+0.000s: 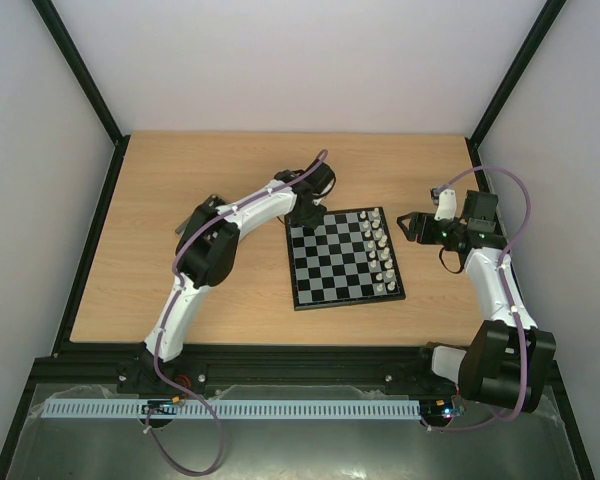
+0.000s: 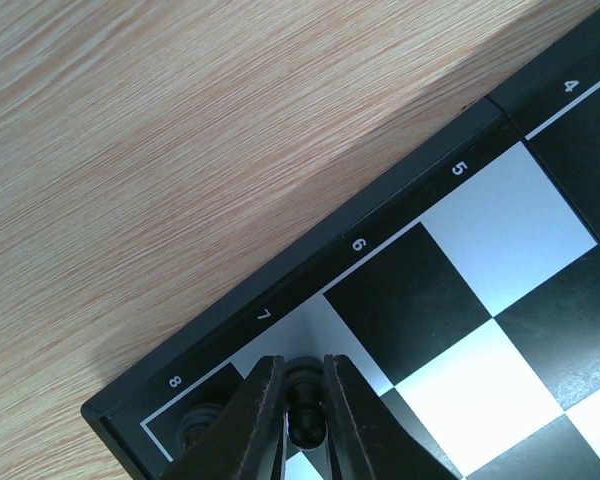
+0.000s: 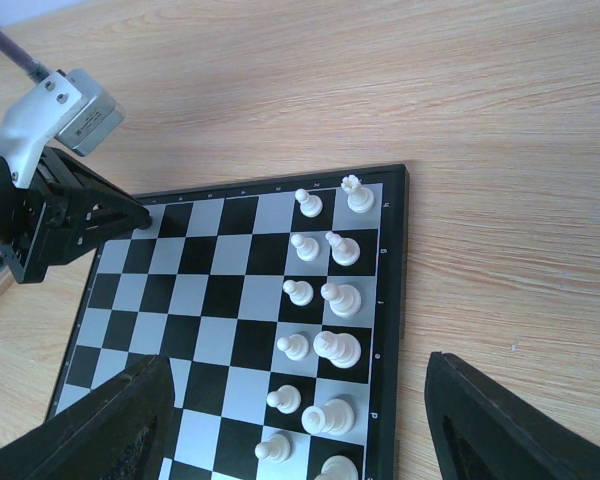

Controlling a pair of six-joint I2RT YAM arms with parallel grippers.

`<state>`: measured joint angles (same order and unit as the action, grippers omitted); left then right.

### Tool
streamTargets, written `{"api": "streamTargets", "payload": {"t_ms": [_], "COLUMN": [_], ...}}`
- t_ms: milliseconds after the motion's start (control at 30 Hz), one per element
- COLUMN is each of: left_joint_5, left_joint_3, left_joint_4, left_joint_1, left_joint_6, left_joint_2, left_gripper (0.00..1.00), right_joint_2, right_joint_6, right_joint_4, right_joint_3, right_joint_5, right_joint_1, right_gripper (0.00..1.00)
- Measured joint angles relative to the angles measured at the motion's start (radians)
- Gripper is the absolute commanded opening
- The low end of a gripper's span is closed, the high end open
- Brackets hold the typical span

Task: Set up the chess pieces on the board

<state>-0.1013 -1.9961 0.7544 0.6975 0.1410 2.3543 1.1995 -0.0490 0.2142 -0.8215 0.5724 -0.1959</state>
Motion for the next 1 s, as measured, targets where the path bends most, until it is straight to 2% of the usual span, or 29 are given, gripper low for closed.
{"api": "streamTargets", "payload": {"t_ms": [233, 633, 800, 1000], "left_joint_5": [0.007, 0.011, 0.01, -0.016], "left_joint_3": [0.0, 0.008, 0.085, 0.307], "left_joint_4": [-0.003, -0.015, -0.021, -0.053], "left_joint_1": [0.0, 0.0, -0.002, -0.024], "left_joint_6": [0.001, 0.018, 0.023, 0.054], "left_joint_2": [0.0, -0.033, -0.19, -0.466], "left_gripper": [0.15, 0.31, 0.33, 0.32], "right_joint_2": [0.0, -0.001, -0.001, -0.001], "right_joint_6": [0.0, 0.0, 0.0, 0.0], "right_joint_4": [0.0, 0.0, 0.001, 0.001], "right_joint_3": [0.0, 0.0, 0.0, 0.0], "right_joint_5": [0.0, 0.0, 0.0, 0.0], "right_joint_1": [0.0, 0.0, 0.0, 0.0], "right_gripper": [0.7, 0.7, 0.7, 0.7]}}
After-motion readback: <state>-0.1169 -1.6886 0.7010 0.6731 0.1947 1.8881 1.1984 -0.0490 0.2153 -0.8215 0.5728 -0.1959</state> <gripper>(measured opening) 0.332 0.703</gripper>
